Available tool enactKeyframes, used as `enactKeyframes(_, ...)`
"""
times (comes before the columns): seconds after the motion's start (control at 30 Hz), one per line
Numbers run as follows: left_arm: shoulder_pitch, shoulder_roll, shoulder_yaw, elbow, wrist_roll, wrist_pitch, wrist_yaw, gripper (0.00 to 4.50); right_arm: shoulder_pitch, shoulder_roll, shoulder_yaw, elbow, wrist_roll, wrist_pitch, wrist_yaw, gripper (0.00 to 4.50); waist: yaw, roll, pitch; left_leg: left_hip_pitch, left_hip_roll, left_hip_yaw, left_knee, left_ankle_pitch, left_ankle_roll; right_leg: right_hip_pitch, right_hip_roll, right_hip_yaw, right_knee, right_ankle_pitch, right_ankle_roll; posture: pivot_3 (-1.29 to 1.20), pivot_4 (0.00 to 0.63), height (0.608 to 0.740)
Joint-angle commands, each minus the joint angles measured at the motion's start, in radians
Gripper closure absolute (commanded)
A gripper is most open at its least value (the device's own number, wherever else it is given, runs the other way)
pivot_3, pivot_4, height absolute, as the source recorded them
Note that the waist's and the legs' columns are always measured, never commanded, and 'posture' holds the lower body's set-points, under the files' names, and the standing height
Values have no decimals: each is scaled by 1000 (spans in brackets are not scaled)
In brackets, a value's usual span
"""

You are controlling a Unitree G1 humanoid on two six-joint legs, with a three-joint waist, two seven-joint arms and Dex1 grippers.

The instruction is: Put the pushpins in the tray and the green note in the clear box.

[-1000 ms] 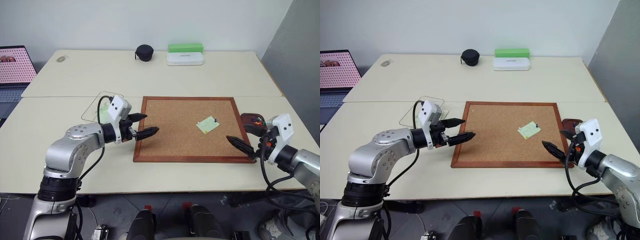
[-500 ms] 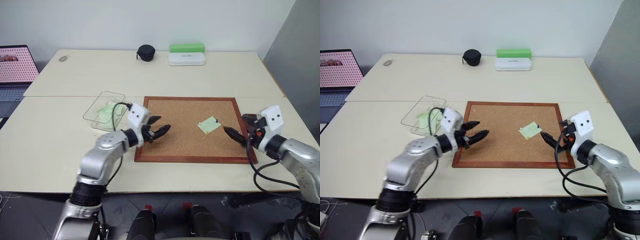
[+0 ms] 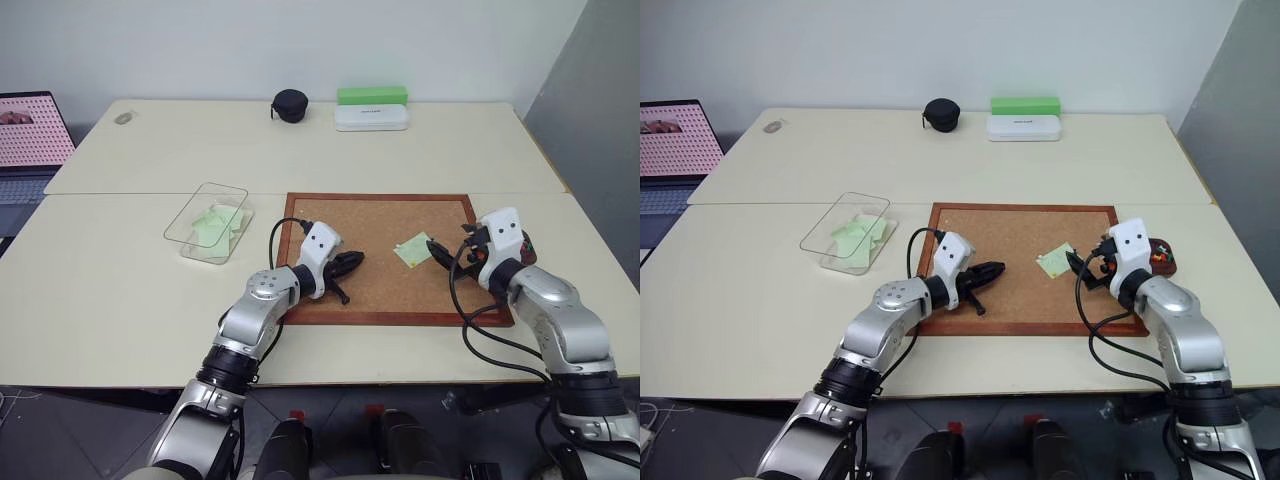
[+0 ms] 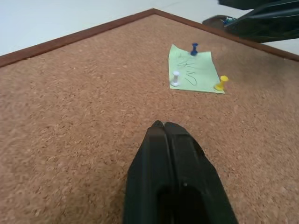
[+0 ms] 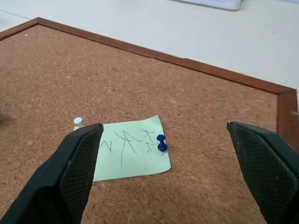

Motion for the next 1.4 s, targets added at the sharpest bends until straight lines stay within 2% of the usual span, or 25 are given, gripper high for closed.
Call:
enactKeyframes(0.03, -21, -16, -21, 50, 31, -34, -17, 4427, -65, 29, 17, 91, -46, -82, -4, 0, -1, 0, 0, 0, 0, 0, 0, 0, 0, 0, 0, 0, 0, 0, 0, 0, 150, 740)
enactKeyframes(0.43, -14, -31, -50, 86, 63, 71, -46, 4427, -171, 81, 15, 378, -100, -219, 13, 0, -2, 2, -2, 2, -1, 0, 1, 0, 0, 0, -1, 0, 4, 0, 0, 0, 150, 740)
enactKeyframes(0.6, -20, -23, -41, 79, 61, 83, -54, 4500, -179, 88, 4, 411, -96, -246, 22, 860, -2, 2, -2, 2, -1, 0, 1, 0, 0, 0, -1, 0, 4, 0, 0, 0, 150, 740)
enactKeyframes(0.63, -20, -24, -38, 78, 60, 85, -55, 4500, -178, 87, 2, 413, -95, -249, 25, 1176, -2, 2, -2, 2, -1, 0, 1, 0, 0, 0, -1, 0, 5, 0, 0, 0, 150, 740)
enactKeyframes(0.8, -19, -29, -27, 62, 47, 103, -61, 4500, -172, 84, -4, 411, -91, -253, 33, 2140, -2, 2, -2, 2, -1, 0, 1, 0, 0, 0, -1, 0, 5, 0, 0, 0, 150, 740)
enactKeyframes(0.87, -22, -29, -26, 70, 50, 102, -60, 4500, -170, 81, 0, 411, -95, -256, 39, 2391, -2, 2, -2, 2, -1, 0, 1, 0, 0, 0, -1, 0, 5, 0, 0, 0, 150, 740)
enactKeyframes(0.9, -24, -29, -25, 74, 53, 101, -59, 4500, -169, 80, -1, 409, -95, -256, 41, 2742, -2, 2, -2, 2, -1, 0, 1, 0, 0, 0, -1, 0, 5, 0, 0, 0, 150, 740)
enactKeyframes(1.17, -25, -16, -26, 71, 68, 97, -62, 4500, -166, 90, 3, 392, -94, -260, 55, 4392, -2, 2, -2, 2, -1, 0, 1, 0, 0, 0, -1, 0, 5, 0, 0, 0, 150, 740)
enactKeyframes(1.4, -19, -20, -24, 57, 63, 117, -59, 4500, -142, 88, 13, 350, -89, -268, 89, 4476, -2, 2, -2, 2, -1, 0, 1, 0, 0, 0, -1, 0, 5, 0, 0, 0, 150, 740)
